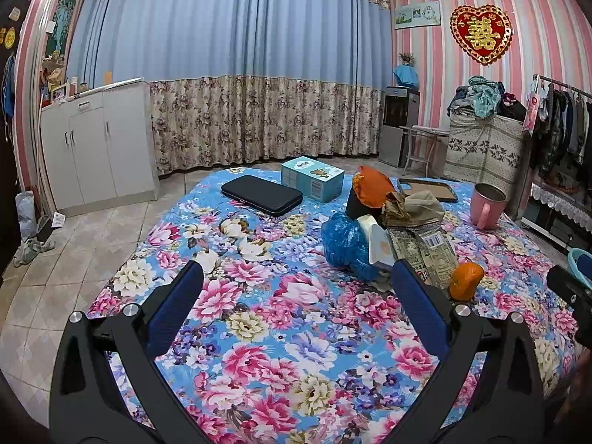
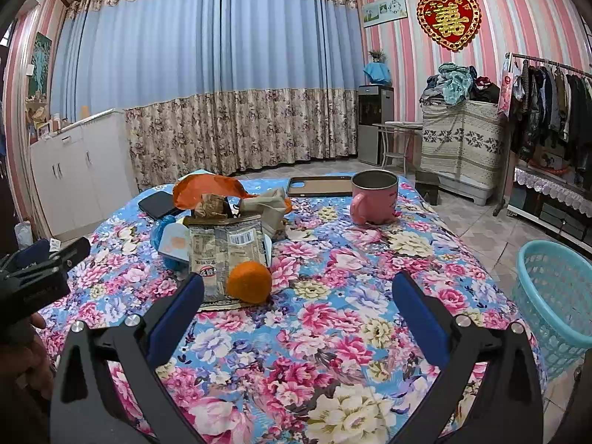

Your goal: Collect trash

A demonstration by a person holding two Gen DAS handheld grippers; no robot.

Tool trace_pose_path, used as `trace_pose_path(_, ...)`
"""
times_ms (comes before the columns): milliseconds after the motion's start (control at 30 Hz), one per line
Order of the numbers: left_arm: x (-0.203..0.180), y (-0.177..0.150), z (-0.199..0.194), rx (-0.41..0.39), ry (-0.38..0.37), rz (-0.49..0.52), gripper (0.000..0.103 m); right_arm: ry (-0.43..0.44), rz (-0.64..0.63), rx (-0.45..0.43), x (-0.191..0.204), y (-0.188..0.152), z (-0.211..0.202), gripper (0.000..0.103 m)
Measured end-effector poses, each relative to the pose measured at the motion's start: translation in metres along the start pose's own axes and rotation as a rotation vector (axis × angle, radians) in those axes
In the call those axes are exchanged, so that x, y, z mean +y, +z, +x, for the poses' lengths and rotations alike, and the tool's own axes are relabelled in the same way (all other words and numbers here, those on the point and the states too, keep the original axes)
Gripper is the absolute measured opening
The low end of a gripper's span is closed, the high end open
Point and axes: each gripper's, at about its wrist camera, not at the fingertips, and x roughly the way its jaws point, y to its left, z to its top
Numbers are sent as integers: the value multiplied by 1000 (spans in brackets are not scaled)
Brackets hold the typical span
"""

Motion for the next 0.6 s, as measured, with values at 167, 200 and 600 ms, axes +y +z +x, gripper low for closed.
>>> trace_pose_path(167, -1, 1, 1, 4, 3, -2, 98, 7, -23, 37, 4, -1, 9, 99)
trace_pose_path(200, -1, 2, 2, 10, 3, -7, 98, 12, -48, 53, 7, -1, 13, 99)
trace_pose_path(600, 11, 83, 33, -76, 10, 22, 98, 90, -137, 83, 38, 46, 78, 99)
